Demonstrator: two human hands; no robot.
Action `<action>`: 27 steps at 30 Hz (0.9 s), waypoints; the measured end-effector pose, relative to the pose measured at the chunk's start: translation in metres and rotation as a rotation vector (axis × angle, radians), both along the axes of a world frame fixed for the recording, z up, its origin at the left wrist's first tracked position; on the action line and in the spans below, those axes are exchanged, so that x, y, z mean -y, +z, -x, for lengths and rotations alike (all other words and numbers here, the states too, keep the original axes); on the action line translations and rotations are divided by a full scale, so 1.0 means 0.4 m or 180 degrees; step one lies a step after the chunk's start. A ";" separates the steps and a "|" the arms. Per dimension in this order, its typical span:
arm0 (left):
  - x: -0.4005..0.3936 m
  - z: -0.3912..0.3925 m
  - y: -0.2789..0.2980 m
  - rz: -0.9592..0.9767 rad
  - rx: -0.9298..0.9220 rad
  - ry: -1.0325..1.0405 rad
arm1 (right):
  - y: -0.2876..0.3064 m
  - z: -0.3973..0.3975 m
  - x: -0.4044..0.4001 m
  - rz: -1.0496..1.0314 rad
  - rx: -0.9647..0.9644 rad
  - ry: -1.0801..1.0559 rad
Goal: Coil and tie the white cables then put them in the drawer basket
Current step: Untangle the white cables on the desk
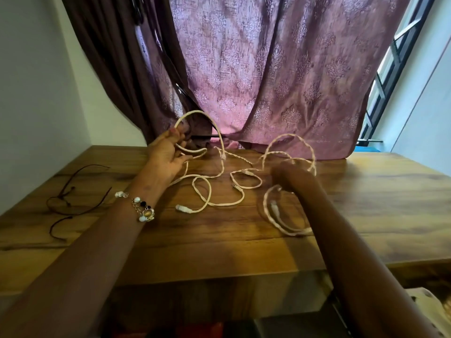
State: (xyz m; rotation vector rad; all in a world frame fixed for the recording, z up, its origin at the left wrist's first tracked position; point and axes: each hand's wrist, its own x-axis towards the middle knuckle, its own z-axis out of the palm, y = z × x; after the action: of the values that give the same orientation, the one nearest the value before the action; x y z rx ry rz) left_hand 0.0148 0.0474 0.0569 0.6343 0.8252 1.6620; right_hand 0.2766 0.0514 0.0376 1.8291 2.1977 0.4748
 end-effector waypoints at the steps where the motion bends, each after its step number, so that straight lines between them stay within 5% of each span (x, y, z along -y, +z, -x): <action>1: 0.003 0.013 -0.004 0.0039 -0.0032 -0.0007 | 0.012 -0.012 0.004 -0.0145 0.0368 0.0167; 3: 0.006 0.035 -0.016 0.0119 -0.0080 -0.0049 | 0.057 0.009 0.041 -0.0353 0.0537 0.0270; 5: 0.005 0.040 -0.033 0.0180 -0.0018 -0.0086 | 0.054 0.019 0.035 -0.0402 -0.0160 0.0138; 11: 0.008 0.017 -0.077 0.0319 -0.0007 -0.0252 | -0.013 0.186 0.034 0.0720 -0.1571 0.1110; 17: 0.013 0.037 -0.077 0.0187 0.0213 -0.0114 | -0.163 0.206 0.014 0.0349 -0.1920 0.0935; 23: -0.003 0.073 -0.081 0.0062 0.0495 0.0085 | -0.148 0.125 -0.003 -0.0341 -0.1309 0.0082; 27: -0.008 0.072 -0.096 0.0072 0.0608 0.0107 | -0.137 0.099 -0.036 -0.0193 -0.1978 -0.0004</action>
State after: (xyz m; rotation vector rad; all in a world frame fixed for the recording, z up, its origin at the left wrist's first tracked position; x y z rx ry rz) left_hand -0.0140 0.0506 0.0187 0.4401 0.7187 1.7114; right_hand 0.2369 0.0656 -0.0172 2.2354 2.5729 -0.0494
